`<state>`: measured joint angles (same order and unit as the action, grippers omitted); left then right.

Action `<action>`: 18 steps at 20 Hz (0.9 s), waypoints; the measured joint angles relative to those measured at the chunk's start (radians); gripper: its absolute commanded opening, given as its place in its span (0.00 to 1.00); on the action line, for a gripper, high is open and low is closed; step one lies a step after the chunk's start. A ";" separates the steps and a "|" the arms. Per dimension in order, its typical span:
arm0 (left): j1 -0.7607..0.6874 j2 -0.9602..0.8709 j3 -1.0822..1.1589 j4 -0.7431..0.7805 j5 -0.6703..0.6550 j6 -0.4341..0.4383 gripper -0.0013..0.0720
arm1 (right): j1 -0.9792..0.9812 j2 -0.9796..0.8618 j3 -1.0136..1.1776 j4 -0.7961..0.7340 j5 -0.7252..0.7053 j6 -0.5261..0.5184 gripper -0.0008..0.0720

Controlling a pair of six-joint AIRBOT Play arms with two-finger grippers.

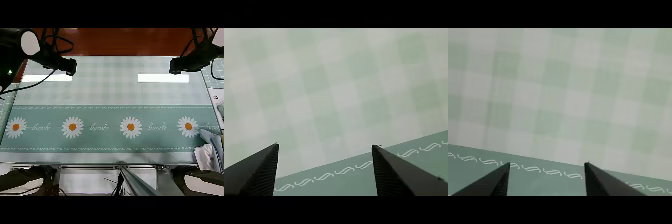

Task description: Fold the shirts.

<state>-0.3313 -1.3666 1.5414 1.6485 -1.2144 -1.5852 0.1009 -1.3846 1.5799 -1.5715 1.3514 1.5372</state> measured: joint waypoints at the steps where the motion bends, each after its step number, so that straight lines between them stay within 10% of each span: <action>1: 0.000 0.003 -0.005 -0.007 0.010 -0.003 0.98 | 0.000 0.012 -0.025 0.006 -0.008 -0.001 0.69; 18: -0.001 0.017 -0.040 -0.026 0.034 -0.017 0.98 | 0.000 0.183 -0.286 0.008 -0.319 0.005 0.76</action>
<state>-0.3325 -1.3499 1.5017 1.6222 -1.1801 -1.6024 0.1009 -1.2018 1.2942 -1.5631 1.0321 1.5425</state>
